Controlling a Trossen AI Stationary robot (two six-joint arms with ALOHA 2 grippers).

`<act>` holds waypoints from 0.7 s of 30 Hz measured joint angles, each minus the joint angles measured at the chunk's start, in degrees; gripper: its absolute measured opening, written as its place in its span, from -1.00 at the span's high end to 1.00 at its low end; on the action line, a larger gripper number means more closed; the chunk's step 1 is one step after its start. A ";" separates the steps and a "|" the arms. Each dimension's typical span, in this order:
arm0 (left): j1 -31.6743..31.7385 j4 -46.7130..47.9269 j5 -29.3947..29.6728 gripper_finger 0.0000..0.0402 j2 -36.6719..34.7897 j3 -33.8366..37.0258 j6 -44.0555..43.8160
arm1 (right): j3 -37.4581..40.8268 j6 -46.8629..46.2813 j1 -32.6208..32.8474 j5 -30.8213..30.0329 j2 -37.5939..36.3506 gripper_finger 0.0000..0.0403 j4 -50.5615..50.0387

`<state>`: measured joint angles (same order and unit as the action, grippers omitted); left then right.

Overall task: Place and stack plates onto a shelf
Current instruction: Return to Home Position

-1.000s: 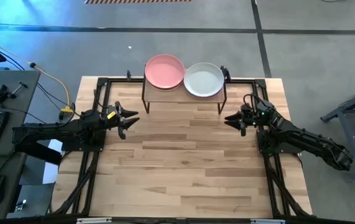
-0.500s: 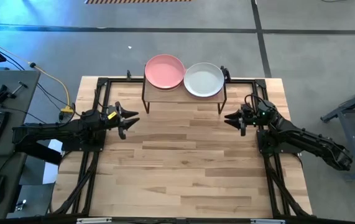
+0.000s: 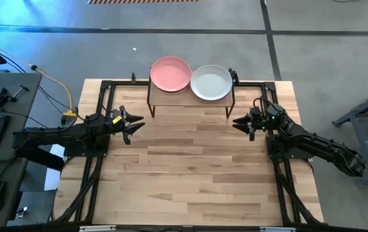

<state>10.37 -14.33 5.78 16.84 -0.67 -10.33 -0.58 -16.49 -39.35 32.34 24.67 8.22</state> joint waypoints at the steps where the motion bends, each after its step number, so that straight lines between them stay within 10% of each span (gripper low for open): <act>1: 0.00 0.00 0.00 0.34 0.00 0.00 0.00 | 0.00 0.02 0.00 -0.02 0.00 0.36 -0.02; 21: -1.66 1.88 -0.05 0.34 -4.64 -0.02 0.00 | 0.00 0.02 11.67 -6.38 -6.02 0.36 -0.72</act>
<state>8.71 -12.45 5.73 12.20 -0.69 -10.33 -0.58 -16.47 -27.68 25.96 18.64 7.51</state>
